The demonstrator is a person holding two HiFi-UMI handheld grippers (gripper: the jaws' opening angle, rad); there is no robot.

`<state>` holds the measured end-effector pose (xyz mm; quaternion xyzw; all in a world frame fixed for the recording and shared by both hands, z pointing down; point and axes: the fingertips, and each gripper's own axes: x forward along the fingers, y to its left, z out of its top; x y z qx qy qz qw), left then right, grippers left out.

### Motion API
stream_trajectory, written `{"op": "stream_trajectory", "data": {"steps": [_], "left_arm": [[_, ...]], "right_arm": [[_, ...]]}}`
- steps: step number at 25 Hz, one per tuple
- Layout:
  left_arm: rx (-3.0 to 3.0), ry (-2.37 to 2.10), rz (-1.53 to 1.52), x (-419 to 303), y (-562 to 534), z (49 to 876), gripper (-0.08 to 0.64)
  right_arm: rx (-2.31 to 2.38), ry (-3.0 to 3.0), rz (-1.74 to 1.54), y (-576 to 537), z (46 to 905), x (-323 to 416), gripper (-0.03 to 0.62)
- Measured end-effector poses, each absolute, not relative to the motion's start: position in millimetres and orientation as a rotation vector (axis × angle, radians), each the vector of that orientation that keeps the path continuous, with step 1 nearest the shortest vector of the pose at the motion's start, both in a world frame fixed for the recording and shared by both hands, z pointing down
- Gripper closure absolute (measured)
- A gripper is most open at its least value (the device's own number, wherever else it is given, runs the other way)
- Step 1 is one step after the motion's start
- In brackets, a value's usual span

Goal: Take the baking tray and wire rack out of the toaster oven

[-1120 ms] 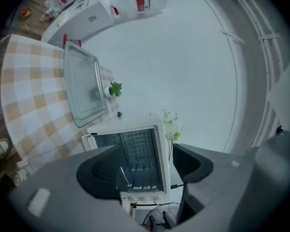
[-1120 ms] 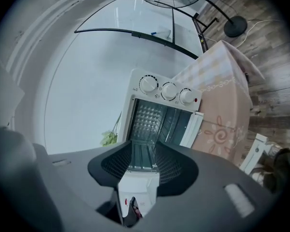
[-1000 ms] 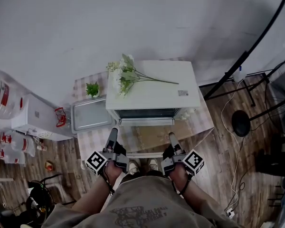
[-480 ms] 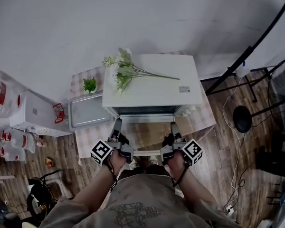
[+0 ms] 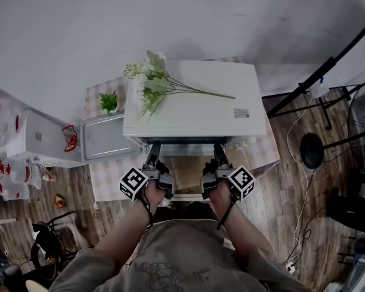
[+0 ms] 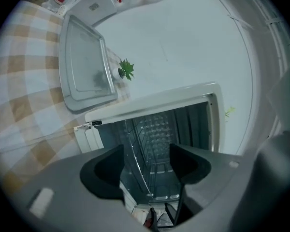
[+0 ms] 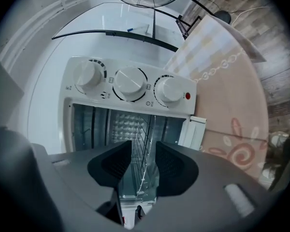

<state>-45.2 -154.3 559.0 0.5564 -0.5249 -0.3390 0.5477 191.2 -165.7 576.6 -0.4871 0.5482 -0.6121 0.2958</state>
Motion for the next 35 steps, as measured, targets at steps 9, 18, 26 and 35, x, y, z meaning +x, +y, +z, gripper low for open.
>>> {"op": "stream_trajectory", "data": {"steps": [9, 18, 26, 35], "left_arm": [[1.302, -1.217, -0.827, -38, -196, 592, 0.258], [1.327, -1.186, -0.905, -38, -223, 607, 0.302], [1.380, -1.138, -0.990, -39, -240, 604, 0.409], [1.426, -1.083, -1.059, -44, -246, 596, 0.548]], "right_arm": [[-1.274, 1.448, -1.642, -201, 612, 177, 0.420], [-1.211, 1.445, -1.553, -228, 620, 175, 0.416], [-1.119, 1.465, -1.438, -245, 609, 174, 0.462], [-1.082, 1.517, -1.361, -253, 603, 180, 0.565]]}}
